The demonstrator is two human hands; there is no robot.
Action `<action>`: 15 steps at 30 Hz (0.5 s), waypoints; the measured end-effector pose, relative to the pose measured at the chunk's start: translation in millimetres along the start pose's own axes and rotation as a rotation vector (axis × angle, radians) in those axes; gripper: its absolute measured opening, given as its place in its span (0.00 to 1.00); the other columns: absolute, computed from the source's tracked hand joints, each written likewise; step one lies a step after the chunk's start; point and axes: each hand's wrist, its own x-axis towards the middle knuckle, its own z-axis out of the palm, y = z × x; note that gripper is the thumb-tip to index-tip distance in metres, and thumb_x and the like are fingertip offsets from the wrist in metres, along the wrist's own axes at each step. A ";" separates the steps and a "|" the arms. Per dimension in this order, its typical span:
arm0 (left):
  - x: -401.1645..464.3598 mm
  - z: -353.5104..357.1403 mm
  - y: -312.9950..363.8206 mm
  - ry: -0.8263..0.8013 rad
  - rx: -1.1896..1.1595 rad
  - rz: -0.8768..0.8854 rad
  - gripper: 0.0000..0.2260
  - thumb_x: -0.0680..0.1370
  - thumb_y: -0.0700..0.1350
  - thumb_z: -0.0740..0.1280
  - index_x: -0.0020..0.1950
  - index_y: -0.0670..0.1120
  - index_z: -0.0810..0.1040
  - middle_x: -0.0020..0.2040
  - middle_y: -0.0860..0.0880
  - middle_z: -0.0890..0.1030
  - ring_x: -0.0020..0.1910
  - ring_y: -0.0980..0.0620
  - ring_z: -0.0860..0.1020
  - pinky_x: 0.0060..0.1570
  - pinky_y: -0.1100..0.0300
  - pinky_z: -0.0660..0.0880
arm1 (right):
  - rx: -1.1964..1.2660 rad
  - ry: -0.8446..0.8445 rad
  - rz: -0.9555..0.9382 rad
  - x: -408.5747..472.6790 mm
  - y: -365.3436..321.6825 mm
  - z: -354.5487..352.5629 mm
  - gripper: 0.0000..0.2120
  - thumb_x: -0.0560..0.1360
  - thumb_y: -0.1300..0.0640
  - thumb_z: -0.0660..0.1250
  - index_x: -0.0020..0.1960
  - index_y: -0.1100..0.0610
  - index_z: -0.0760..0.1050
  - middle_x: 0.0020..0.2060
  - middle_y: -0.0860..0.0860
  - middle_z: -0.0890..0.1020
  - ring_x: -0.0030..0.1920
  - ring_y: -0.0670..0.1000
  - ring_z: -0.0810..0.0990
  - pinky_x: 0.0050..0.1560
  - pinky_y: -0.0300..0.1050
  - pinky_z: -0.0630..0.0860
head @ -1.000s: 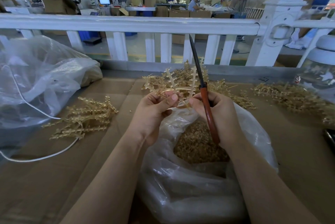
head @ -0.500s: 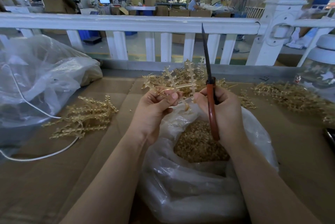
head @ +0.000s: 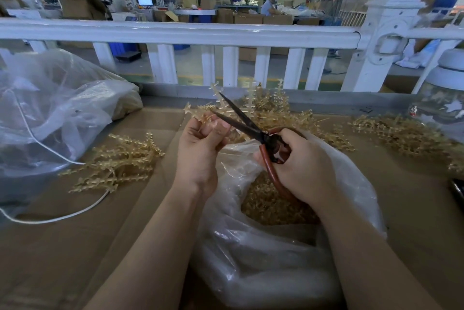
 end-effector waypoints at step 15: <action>4.4 -0.2 -1.7 0.050 0.066 0.082 0.12 0.74 0.26 0.65 0.48 0.42 0.72 0.35 0.46 0.66 0.36 0.54 0.73 0.44 0.64 0.75 | -0.192 0.065 -0.006 1.3 4.4 6.3 0.19 0.73 0.32 0.65 0.39 0.48 0.74 0.31 0.40 0.76 0.31 0.41 0.74 0.32 0.38 0.75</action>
